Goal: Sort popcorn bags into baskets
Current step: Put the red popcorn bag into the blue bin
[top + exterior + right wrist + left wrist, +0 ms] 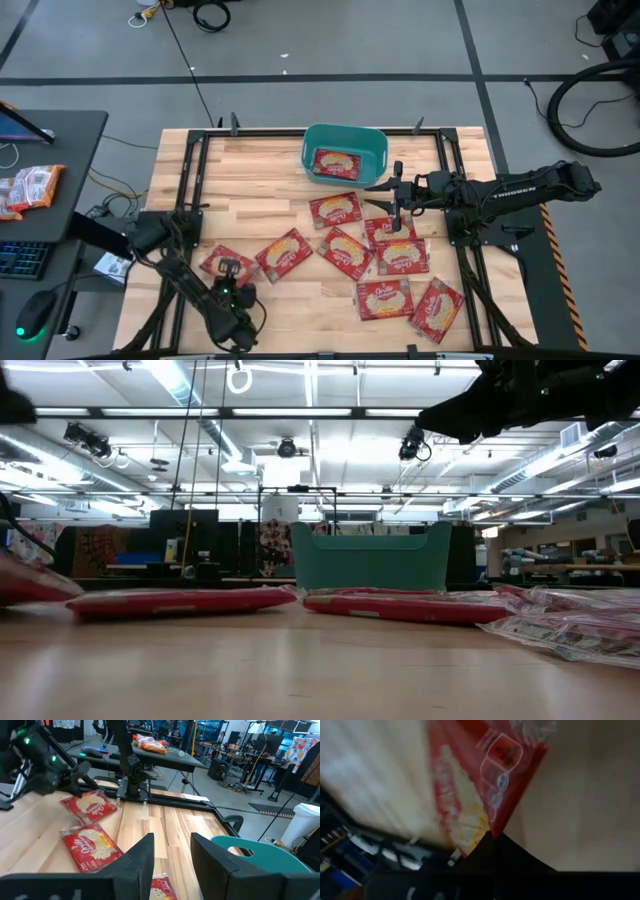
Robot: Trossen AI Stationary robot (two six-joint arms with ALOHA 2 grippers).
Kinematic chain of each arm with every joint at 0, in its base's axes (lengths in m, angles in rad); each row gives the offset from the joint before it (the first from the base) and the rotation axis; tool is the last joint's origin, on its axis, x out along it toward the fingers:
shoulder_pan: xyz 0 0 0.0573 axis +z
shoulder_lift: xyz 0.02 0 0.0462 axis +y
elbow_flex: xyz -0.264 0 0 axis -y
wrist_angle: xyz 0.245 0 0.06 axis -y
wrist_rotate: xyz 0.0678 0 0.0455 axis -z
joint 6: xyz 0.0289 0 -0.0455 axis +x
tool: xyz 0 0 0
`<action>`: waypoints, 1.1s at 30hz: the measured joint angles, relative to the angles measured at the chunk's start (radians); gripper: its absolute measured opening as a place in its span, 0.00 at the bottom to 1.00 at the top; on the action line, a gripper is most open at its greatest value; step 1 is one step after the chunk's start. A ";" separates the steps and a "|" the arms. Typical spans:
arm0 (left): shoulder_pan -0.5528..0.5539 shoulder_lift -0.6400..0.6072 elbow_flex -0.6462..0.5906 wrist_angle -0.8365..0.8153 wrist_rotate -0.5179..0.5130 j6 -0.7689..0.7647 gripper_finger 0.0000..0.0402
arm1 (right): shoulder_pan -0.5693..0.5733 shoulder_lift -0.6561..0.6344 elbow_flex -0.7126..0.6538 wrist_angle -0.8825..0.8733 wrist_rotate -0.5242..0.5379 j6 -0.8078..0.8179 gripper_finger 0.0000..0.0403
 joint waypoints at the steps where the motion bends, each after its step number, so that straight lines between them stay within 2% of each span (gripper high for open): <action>1: 0.007 -0.021 0.000 -0.015 -0.006 -0.010 0.01 | 0.000 0.000 0.000 0.000 0.000 0.000 0.33; 10: 0.104 -0.211 0.000 -0.036 -0.123 -0.047 0.00 | 0.000 0.000 0.000 0.000 0.000 0.000 0.33; 15: 0.183 -0.298 0.015 -0.035 -0.241 -0.048 0.00 | 0.000 0.000 0.000 0.001 0.000 0.000 0.33; 19: 0.264 -0.319 0.043 -0.023 -0.376 -0.039 0.00 | 0.000 0.000 0.000 0.002 0.000 0.000 0.33; 22: 0.332 -0.319 0.051 0.018 -0.475 0.021 0.00 | 0.000 0.000 0.000 0.002 0.000 0.000 0.33; 26: 0.433 -0.319 0.051 0.182 -0.569 0.172 0.00 | 0.000 0.000 0.000 0.002 0.000 0.000 0.33; 33: 0.615 -0.319 0.051 0.482 -0.593 0.459 0.00 | 0.000 0.000 0.000 0.002 0.000 0.000 0.33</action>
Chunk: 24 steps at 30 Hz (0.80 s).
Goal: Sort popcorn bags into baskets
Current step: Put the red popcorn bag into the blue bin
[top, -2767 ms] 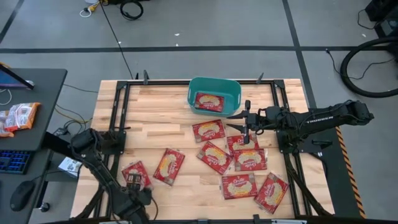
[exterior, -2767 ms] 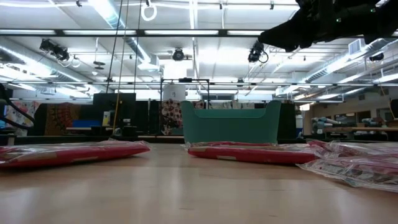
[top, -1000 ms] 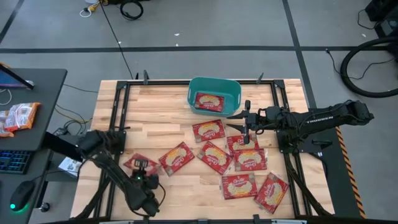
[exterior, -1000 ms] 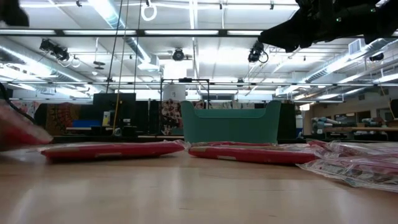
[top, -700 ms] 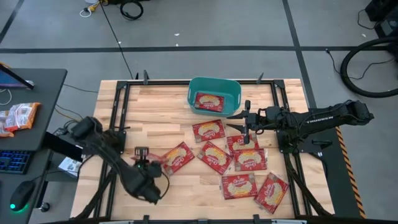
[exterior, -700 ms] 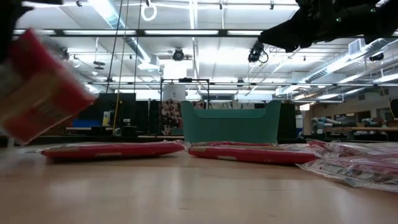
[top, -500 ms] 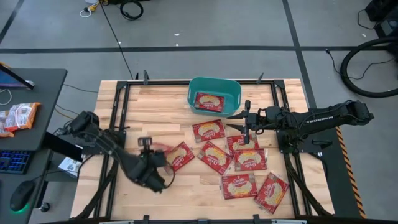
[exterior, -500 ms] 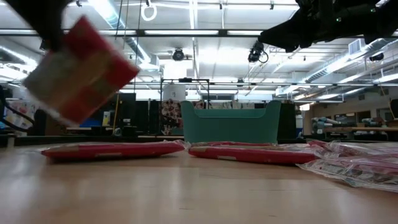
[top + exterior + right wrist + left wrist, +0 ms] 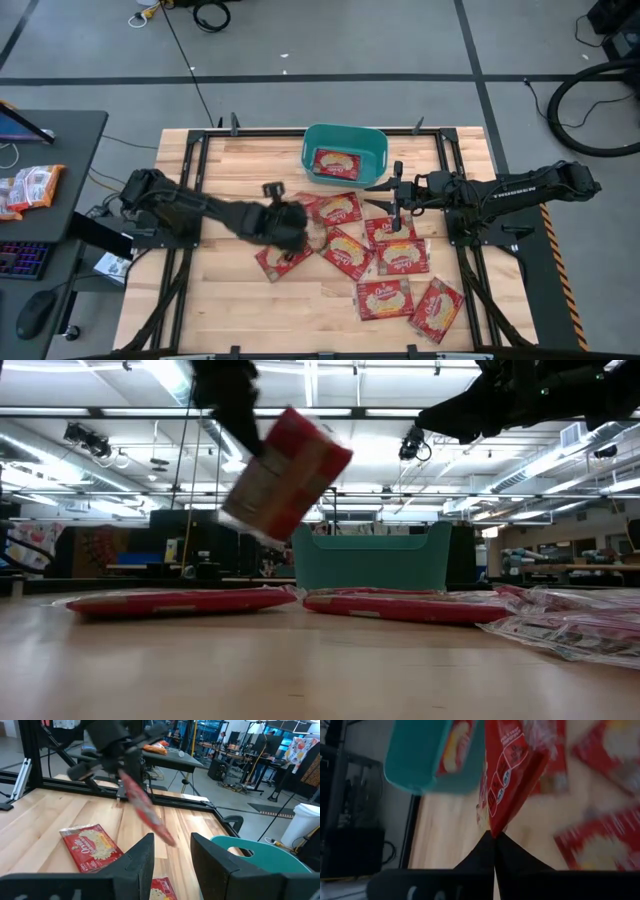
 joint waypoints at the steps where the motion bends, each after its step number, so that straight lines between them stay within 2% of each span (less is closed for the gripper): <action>1: 0.024 0.000 0.000 0.043 0.002 0.038 0.00 | 0.000 0.000 0.000 0.000 0.000 0.000 0.33; 8: 0.176 0.000 0.000 0.355 0.089 0.226 0.00 | 0.000 0.000 0.000 0.000 0.000 -0.003 0.33; 17: 0.332 0.014 0.001 0.601 0.130 0.351 0.00 | 0.000 0.000 0.000 0.000 0.000 -0.004 0.33; 21: 0.392 0.040 0.001 0.648 0.142 0.322 0.00 | 0.000 0.000 0.000 0.001 0.000 -0.004 0.33; 24: 0.436 0.075 0.002 0.663 0.196 0.250 0.00 | 0.000 0.000 0.000 0.001 0.000 -0.004 0.33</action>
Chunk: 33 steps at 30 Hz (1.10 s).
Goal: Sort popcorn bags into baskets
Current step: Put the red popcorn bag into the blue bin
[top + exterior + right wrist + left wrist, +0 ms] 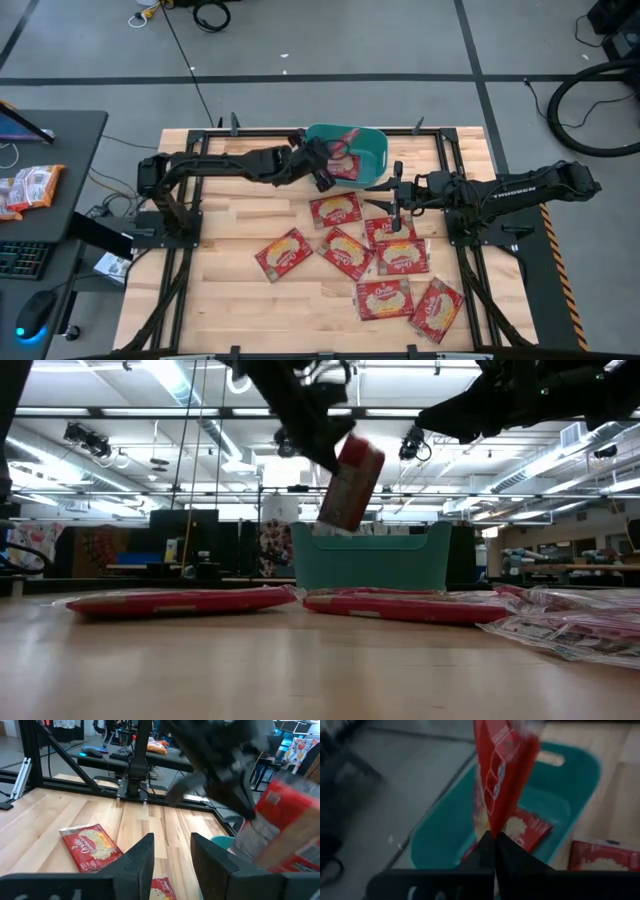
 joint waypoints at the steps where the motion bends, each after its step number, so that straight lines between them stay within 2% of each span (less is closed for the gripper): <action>1: 0.012 0.014 0.000 0.000 0.011 -0.018 0.00 | 0.000 0.000 0.000 0.001 0.000 0.000 0.33; 10: 0.095 0.104 -0.001 0.051 0.032 -0.129 0.00 | 0.000 0.000 0.000 -0.001 0.000 0.000 0.33; 16: 0.114 0.123 -0.007 0.044 0.034 -0.137 0.00 | 0.000 0.000 0.000 0.000 0.000 0.000 0.33; 23: 0.112 0.153 -0.007 0.073 0.117 -0.140 0.02 | 0.000 0.000 0.000 0.000 0.000 0.000 0.33; 26: 0.111 0.163 -0.007 0.075 0.120 -0.163 0.09 | 0.000 0.000 0.000 -0.001 0.000 0.000 0.33; 33: 0.101 0.160 -0.007 0.082 0.119 -0.139 0.33 | 0.000 0.000 0.000 -0.001 0.000 0.000 0.33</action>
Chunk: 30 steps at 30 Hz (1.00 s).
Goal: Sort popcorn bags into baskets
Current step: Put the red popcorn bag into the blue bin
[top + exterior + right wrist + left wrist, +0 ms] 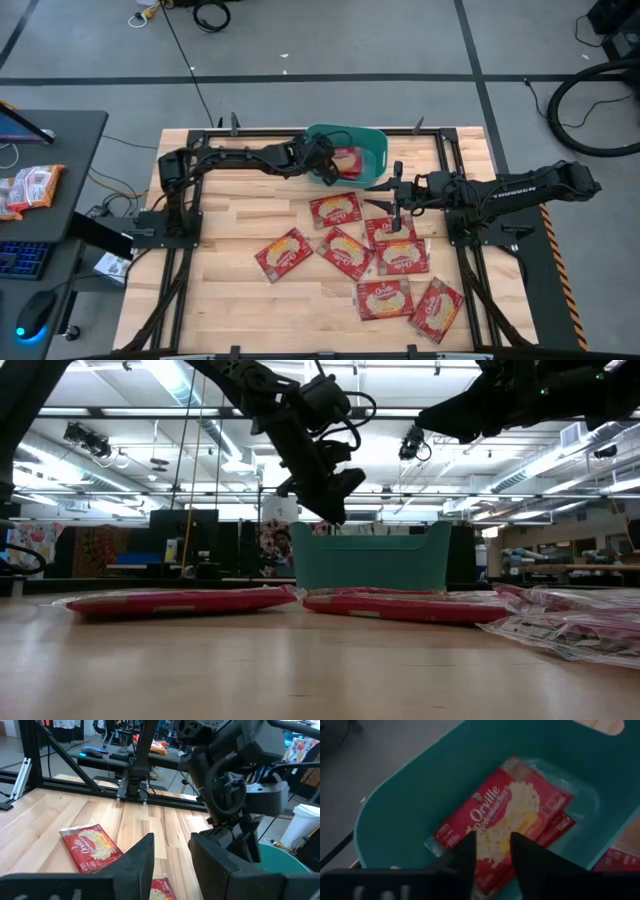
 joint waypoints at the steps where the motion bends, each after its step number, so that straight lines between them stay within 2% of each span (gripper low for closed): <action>1: -0.006 -0.002 0.000 0.009 -0.001 0.027 0.37 | 0.000 0.000 0.000 0.000 0.000 0.000 0.33; 4: -0.029 -0.030 0.001 0.032 -0.003 0.120 0.43 | 0.000 0.000 0.000 -0.001 0.000 0.000 0.33; 7: -0.062 -0.059 0.002 0.036 -0.002 0.208 0.46 | 0.000 0.000 0.000 -0.005 0.000 0.000 0.33; 13: -0.147 -0.121 0.002 -0.004 0.001 0.286 0.44 | 0.000 0.000 0.000 -0.012 0.000 0.000 0.33; 17: -0.215 -0.148 0.001 -0.102 0.001 0.299 0.43 | 0.000 0.000 0.000 -0.014 0.000 0.000 0.33; 25: -0.344 -0.155 0.001 -0.331 0.027 0.227 0.43 | 0.000 0.000 0.000 -0.008 0.000 0.000 0.33; 30: -0.405 -0.155 0.001 -0.419 0.073 0.019 0.43 | 0.000 0.000 0.000 -0.007 0.000 0.000 0.33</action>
